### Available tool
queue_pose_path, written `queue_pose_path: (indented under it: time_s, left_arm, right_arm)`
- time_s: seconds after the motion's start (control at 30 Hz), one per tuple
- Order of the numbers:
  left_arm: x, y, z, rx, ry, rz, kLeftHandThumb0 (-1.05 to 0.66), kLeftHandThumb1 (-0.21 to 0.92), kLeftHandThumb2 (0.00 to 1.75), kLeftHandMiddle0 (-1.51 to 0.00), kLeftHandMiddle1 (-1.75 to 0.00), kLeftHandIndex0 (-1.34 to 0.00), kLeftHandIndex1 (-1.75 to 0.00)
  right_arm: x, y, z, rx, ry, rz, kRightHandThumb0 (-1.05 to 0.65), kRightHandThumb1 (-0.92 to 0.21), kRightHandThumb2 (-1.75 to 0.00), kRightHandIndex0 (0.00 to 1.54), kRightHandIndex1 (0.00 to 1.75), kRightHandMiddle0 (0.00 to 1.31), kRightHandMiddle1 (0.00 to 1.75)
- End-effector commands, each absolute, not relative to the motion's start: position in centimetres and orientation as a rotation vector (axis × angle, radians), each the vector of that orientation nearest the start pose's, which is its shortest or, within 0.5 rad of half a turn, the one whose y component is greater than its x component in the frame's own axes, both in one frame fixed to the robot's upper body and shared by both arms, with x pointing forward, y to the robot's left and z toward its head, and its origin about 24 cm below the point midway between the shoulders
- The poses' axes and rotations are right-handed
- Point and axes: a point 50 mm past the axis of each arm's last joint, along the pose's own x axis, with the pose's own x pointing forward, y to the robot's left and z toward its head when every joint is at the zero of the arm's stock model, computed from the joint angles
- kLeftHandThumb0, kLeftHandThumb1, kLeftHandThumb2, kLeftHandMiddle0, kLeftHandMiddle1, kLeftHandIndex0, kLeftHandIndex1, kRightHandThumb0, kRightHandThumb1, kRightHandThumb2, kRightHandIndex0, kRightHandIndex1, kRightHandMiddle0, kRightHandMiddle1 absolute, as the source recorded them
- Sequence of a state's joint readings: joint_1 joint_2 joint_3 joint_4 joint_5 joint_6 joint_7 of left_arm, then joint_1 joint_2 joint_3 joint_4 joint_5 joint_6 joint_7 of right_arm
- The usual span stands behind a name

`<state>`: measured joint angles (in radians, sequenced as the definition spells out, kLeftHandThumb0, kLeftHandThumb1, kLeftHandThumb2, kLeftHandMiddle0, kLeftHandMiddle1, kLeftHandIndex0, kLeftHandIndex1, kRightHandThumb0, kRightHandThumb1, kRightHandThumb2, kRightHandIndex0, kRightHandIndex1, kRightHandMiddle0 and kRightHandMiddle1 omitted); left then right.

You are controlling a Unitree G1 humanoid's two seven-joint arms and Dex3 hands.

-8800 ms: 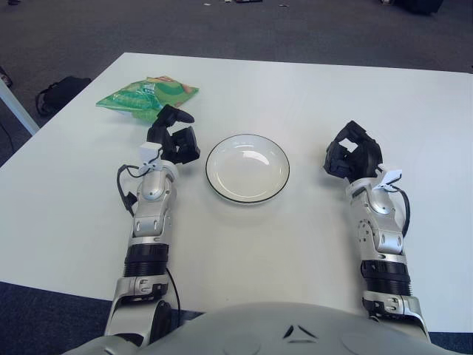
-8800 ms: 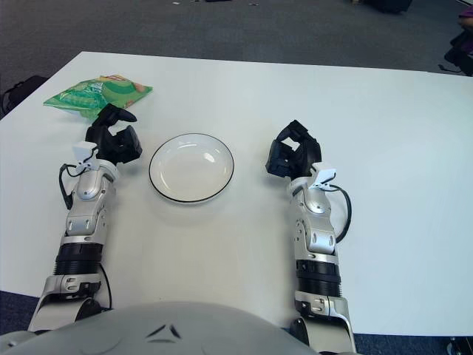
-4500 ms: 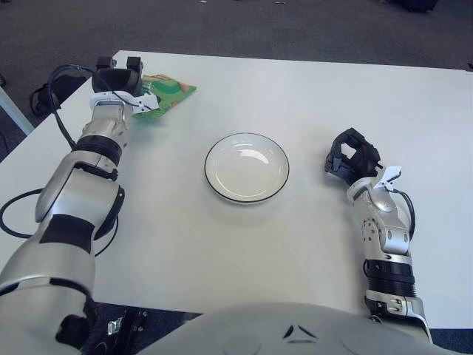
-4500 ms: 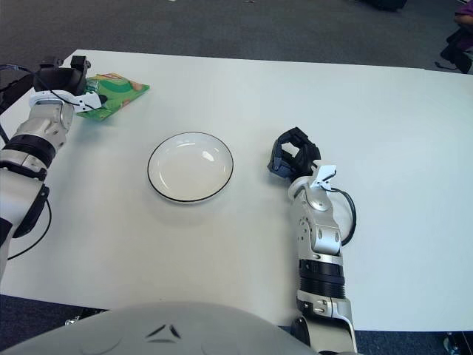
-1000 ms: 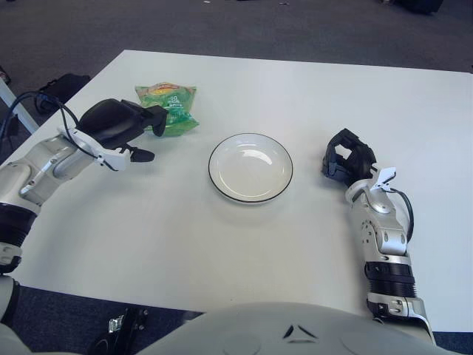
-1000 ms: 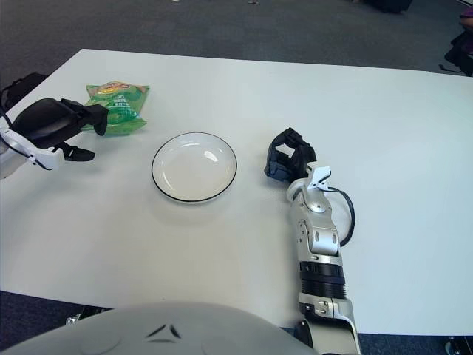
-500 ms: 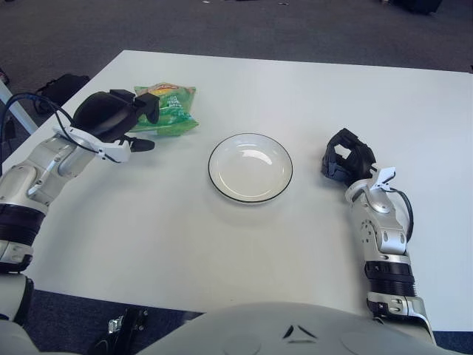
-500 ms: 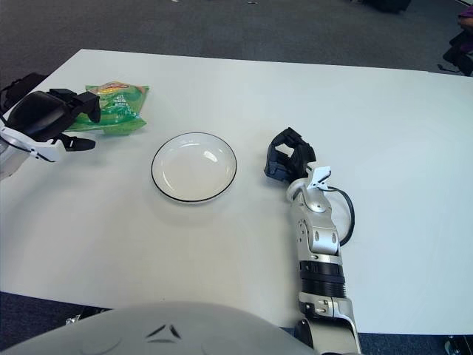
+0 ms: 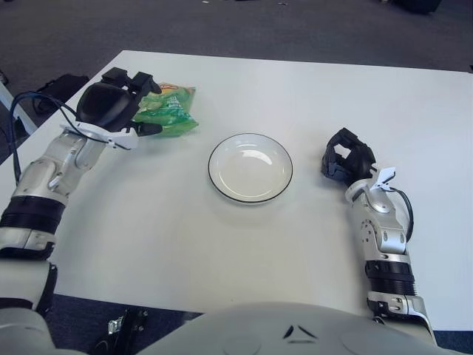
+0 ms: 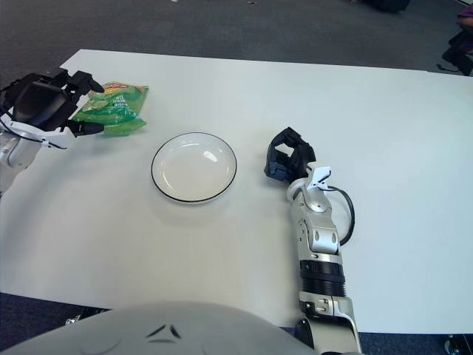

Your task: Put the snack into the plate.

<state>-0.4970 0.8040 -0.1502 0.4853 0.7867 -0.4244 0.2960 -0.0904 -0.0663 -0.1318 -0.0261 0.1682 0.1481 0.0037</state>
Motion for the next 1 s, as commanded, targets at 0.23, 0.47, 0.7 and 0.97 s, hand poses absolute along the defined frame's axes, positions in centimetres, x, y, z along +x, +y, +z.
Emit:
queue_pose_path:
  time_s: [0.23,0.47,0.7,0.97]
  left_arm:
    - [34.1,25.9,15.2,1.494,-0.446,0.1,-0.73,0.92,0.7,-0.07,-0.47,0.0,-0.56]
    - [35.2,25.3,14.9,1.466,-0.364,0.081,-0.79,0.92,0.77,-0.02,-0.24,0.0,-0.24]
    - [37.3,25.0,13.5,1.482,-0.229,0.026,-0.88,0.92,0.91,0.0,-0.05,0.0,-0.1]
    - [38.3,24.3,12.8,1.408,-0.113,-0.07,-0.98,0.92,1.05,0.0,0.0,0.0,-0.13]
  right_arm:
    - [25.4,-18.9,2.5,0.13,0.165,-0.117,-0.5,-0.26,-1.38,1.14,1.75,0.66,1.75]
    - [25.3,-19.0,2.5,0.127,0.168,-0.112,-0.5,-0.26,-1.38,1.14,1.75,0.66,1.75]
    - [25.3,-19.1,2.4,0.123,0.167,-0.107,-0.5,-0.27,-1.37,1.15,1.75,0.65,1.75]
    - [25.3,-19.3,2.4,0.118,0.168,-0.102,-0.5,-0.27,-1.37,1.15,1.75,0.65,1.75]
